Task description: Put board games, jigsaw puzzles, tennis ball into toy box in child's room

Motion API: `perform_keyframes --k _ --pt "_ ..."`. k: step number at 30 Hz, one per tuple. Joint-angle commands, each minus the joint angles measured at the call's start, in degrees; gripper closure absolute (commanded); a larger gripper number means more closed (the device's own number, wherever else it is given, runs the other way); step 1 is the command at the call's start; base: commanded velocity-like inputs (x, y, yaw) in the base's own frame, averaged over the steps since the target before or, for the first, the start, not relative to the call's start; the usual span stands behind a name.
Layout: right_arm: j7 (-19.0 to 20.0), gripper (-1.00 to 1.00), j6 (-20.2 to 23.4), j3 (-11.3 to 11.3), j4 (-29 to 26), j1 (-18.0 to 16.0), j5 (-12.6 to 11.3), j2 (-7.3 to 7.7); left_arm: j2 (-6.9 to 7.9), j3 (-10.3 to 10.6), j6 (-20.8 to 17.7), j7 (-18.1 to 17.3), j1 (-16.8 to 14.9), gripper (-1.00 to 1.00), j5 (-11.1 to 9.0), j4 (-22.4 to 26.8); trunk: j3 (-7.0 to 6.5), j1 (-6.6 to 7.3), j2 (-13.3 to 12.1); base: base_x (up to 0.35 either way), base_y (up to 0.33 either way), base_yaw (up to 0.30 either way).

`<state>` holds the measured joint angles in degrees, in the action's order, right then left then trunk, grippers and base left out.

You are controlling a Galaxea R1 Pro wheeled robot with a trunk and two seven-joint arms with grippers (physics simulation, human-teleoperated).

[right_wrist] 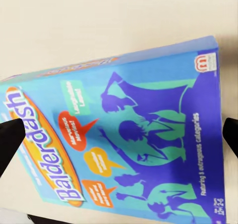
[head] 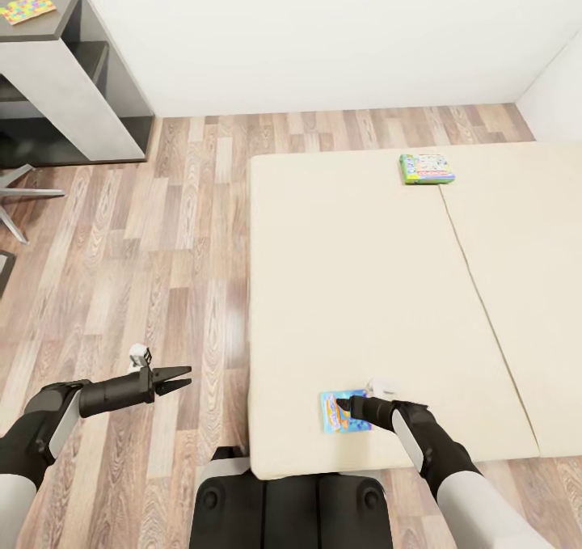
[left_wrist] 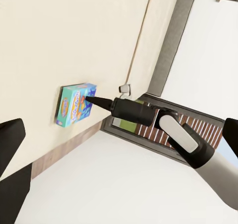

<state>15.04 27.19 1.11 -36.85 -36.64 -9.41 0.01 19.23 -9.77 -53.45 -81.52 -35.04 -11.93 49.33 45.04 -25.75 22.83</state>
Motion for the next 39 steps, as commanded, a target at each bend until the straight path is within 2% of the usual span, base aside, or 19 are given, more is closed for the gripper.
perform_keyframes --k 1,39 --pt "0.10 -1.00 0.41 0.12 -0.07 -0.01 -0.34 -0.01 0.01 -0.02 -0.60 -0.13 -0.01 -1.00 -0.10 -0.01 0.06 -0.03 0.09 0.000 0.051 0.000" --pt "0.14 -1.00 0.32 0.15 -0.06 -0.01 -0.34 -0.09 0.01 -0.04 -0.60 -0.13 -0.03 -1.00 -0.11 -0.02 0.06 -0.03 0.09 0.000 0.054 0.000"
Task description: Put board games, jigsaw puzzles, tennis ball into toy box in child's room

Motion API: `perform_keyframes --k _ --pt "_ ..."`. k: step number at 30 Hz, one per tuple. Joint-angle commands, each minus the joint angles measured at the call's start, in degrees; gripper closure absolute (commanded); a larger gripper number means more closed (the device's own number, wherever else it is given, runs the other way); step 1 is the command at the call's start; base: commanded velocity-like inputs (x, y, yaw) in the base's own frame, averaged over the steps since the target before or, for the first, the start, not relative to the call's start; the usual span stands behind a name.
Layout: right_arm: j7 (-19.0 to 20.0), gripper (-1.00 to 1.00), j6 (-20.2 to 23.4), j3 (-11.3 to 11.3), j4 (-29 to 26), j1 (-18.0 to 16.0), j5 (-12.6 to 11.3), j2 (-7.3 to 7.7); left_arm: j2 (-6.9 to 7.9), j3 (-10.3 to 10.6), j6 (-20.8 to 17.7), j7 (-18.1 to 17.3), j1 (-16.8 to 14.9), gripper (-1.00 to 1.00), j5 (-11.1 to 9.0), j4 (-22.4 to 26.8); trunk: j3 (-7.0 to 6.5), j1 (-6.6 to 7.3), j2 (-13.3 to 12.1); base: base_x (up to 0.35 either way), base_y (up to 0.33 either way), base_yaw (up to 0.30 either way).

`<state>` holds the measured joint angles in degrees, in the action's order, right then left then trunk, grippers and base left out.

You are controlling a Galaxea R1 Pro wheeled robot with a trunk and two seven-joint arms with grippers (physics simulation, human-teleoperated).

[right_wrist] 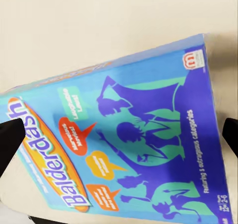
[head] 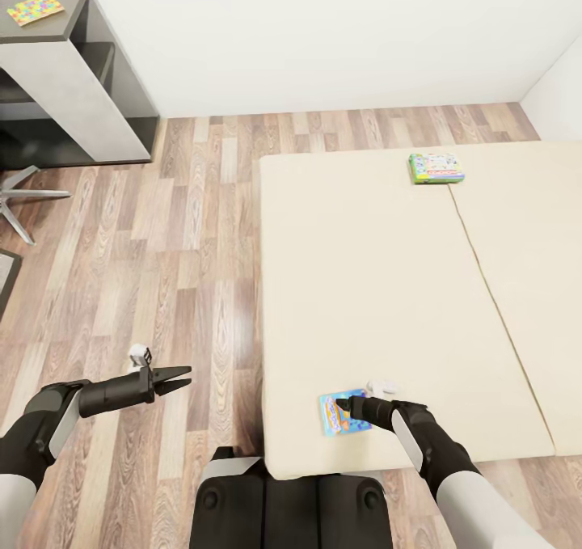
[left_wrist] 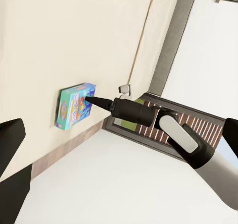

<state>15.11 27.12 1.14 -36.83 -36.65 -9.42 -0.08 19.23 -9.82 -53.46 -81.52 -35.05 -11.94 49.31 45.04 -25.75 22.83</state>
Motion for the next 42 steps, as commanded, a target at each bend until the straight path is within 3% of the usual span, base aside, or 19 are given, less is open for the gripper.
perform_keyframes --k 1,42 --pt "0.07 -1.00 0.39 0.11 -0.08 0.00 -0.33 -0.01 0.01 0.00 -0.60 -0.13 -0.02 -1.00 -0.10 0.00 0.06 -0.03 0.09 0.000 0.055 0.000" --pt "0.10 -1.00 0.00 0.07 0.14 0.00 -0.17 -0.34 -0.12 -0.24 -0.60 -0.05 -0.02 -1.00 -0.10 0.00 0.06 -0.03 0.09 0.000 0.029 0.000"
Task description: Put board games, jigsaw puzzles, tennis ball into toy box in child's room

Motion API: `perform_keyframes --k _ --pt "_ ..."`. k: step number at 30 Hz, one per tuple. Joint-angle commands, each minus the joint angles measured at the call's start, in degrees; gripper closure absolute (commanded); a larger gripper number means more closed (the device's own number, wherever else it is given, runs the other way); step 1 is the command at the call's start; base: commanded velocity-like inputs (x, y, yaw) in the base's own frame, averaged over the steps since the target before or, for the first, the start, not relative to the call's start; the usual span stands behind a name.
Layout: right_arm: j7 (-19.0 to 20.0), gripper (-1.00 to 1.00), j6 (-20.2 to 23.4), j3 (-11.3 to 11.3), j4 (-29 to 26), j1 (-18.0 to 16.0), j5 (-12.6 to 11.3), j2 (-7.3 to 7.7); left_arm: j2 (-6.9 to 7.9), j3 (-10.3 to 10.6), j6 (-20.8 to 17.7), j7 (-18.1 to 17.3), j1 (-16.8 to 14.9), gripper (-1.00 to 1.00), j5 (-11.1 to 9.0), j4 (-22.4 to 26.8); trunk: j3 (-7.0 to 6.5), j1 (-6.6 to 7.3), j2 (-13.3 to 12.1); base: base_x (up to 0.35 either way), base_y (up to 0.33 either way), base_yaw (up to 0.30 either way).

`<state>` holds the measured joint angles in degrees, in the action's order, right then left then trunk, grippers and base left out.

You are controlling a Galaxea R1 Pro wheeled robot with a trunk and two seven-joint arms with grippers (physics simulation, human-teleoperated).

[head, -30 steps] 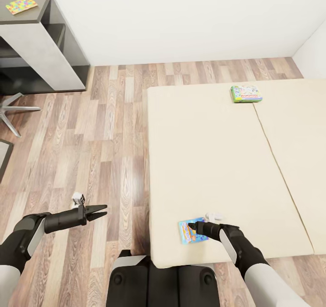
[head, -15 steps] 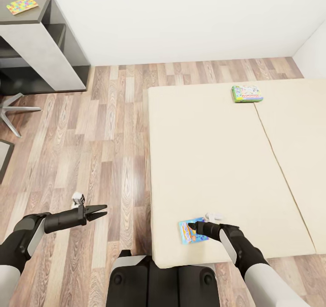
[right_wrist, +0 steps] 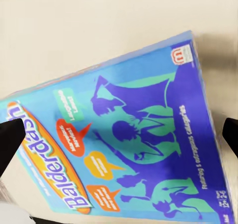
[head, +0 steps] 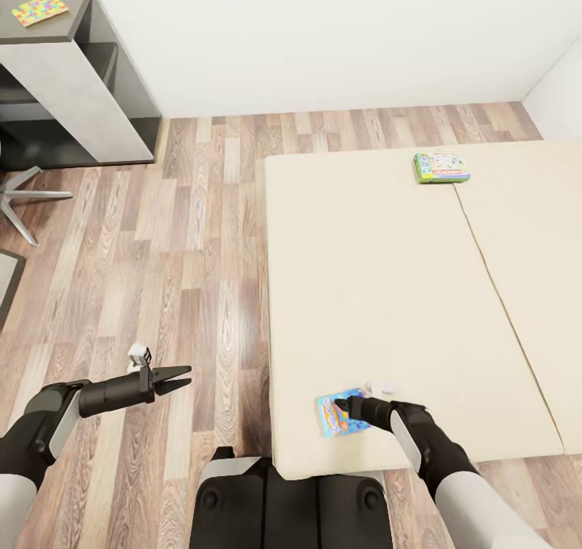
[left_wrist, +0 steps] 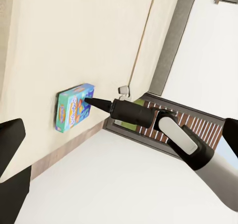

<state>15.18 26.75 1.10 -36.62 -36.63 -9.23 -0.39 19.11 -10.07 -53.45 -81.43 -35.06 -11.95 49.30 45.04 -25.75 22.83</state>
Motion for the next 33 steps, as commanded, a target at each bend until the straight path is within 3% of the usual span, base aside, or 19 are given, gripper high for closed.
perform_keyframes --k 1,11,33 --pt "0.02 -1.00 0.05 0.12 -0.06 -0.01 -0.32 -0.20 0.00 0.00 -0.60 -0.12 -0.01 -1.00 -0.09 0.01 0.06 -0.03 0.08 0.000 0.000 0.000" --pt "0.02 -1.00 -0.67 0.05 -0.03 -0.03 -0.26 -0.99 -0.50 0.00 -0.60 -0.06 -0.01 -1.00 -0.09 0.01 0.06 -0.03 0.08 0.000 0.000 0.000" --pt "0.02 -1.00 -0.31 -0.60 0.76 -0.08 -0.29 -1.19 -0.56 -0.04 -0.60 0.05 -0.01 -1.00 -0.09 0.01 0.06 -0.03 0.08 0.000 0.012 0.000"
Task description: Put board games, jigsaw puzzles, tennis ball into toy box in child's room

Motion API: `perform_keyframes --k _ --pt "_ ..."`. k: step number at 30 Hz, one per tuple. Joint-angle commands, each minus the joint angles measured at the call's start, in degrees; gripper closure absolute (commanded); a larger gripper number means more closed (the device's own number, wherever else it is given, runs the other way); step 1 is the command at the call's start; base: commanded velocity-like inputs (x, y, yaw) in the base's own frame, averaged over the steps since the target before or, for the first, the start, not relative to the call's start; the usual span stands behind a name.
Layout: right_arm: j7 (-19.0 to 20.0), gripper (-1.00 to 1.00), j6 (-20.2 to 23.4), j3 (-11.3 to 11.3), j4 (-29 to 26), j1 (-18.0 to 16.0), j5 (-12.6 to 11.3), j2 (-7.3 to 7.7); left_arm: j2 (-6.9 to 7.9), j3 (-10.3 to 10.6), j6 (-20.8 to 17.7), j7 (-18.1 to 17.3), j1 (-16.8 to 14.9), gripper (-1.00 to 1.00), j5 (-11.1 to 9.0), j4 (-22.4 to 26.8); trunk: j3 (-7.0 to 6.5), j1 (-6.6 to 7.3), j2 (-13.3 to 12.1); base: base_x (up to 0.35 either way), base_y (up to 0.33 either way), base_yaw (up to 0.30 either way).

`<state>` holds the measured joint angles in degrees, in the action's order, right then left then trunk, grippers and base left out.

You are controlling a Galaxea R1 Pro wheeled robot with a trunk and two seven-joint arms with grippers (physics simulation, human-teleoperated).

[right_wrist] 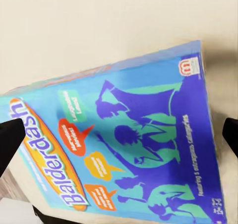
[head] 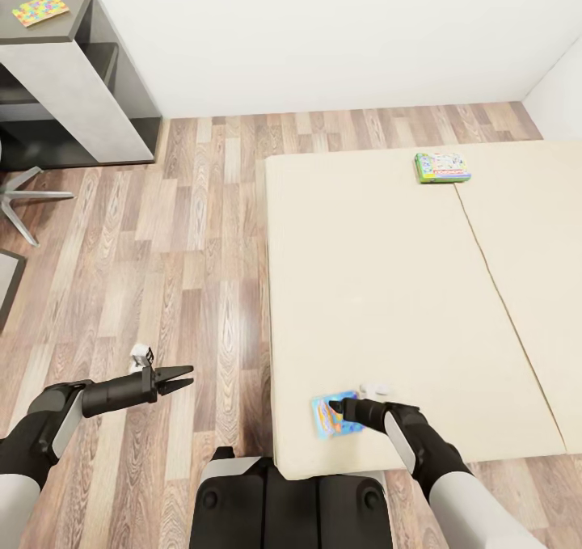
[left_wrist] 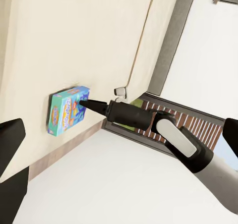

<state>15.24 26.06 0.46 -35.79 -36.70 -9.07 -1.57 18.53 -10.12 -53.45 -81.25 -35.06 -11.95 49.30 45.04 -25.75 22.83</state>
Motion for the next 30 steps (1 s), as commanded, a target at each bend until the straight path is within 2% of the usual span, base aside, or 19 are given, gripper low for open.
perform_keyframes --k 1,13,30 --pt "-0.04 -1.00 0.44 -0.10 0.25 -0.03 -0.44 -0.01 0.01 0.01 -0.60 -0.14 -0.01 -1.00 -0.09 0.01 0.06 -0.03 0.09 0.000 0.000 0.000" --pt "-0.04 -1.00 2.73 -0.36 1.64 -0.32 -0.42 0.31 0.01 0.03 -0.60 -0.14 -0.01 -1.00 -0.09 0.01 0.06 -0.03 0.09 0.000 0.000 0.000" --pt "-0.04 -1.00 2.79 -0.41 1.64 -0.52 -0.46 -0.09 0.01 0.01 -0.60 -0.14 -0.01 -1.00 -0.09 0.01 0.06 -0.03 0.09 0.000 0.001 0.000"
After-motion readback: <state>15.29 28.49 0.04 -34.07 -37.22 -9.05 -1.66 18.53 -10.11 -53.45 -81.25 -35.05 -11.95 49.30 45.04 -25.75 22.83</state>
